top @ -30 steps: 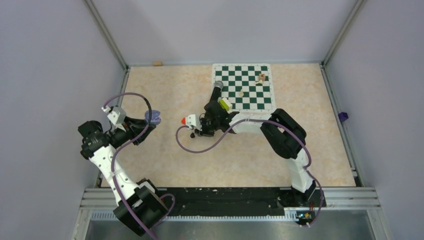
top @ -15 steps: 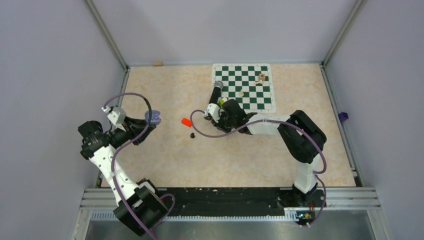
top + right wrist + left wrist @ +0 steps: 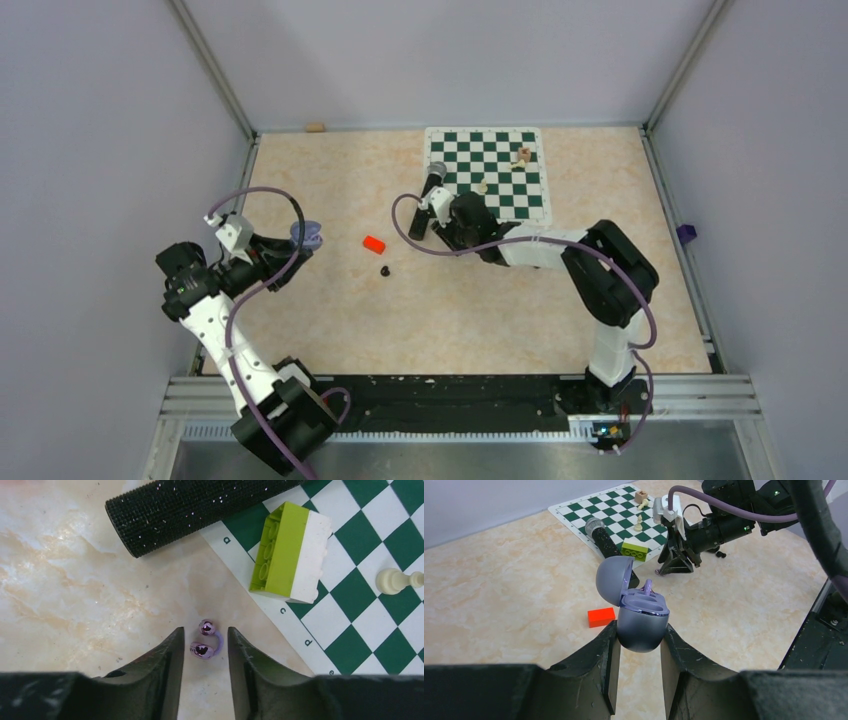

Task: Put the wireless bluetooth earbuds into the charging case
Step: Adjust the earbud at the center of the board.

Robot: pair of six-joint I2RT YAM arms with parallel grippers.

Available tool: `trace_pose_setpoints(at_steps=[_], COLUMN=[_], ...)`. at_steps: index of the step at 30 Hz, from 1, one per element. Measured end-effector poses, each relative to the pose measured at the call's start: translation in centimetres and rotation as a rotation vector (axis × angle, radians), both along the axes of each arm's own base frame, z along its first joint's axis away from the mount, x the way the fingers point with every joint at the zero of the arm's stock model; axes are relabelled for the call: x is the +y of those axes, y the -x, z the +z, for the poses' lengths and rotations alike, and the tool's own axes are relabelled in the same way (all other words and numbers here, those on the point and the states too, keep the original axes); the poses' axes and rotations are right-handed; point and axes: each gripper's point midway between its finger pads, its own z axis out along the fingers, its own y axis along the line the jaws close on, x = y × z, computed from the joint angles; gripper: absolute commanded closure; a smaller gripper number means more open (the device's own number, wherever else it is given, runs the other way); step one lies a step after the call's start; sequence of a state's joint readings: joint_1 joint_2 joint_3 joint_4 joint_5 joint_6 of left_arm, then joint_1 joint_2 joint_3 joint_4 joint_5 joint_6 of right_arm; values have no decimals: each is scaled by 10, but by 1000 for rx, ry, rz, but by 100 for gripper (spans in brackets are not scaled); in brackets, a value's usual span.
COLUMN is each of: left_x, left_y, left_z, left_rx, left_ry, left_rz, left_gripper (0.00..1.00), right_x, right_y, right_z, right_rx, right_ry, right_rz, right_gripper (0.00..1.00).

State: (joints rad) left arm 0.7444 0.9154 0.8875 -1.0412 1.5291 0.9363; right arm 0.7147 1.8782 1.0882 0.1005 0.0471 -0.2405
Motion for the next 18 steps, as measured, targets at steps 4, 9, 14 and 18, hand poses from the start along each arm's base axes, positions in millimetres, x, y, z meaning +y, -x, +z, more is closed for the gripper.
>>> trace_pose_setpoints(at_steps=[4, 9, 14, 18], left_x=[0, 0, 0, 0], left_y=[0, 0, 0, 0], left_z=[0, 0, 0, 0], left_rx=[-2, -2, -2, -1], left_ry=[-2, -2, -2, -1], left_rz=[0, 0, 0, 0], left_gripper=[100, 100, 100, 100], right_x=[2, -14, -57, -69], right_y=[-2, -22, -53, -54], right_z=[16, 63, 73, 49], right_rx=[-28, -107, -192, -179], right_ry=[-26, -106, -49, 39], right_rz=[26, 24, -65, -77], right_gripper=[55, 58, 59, 60])
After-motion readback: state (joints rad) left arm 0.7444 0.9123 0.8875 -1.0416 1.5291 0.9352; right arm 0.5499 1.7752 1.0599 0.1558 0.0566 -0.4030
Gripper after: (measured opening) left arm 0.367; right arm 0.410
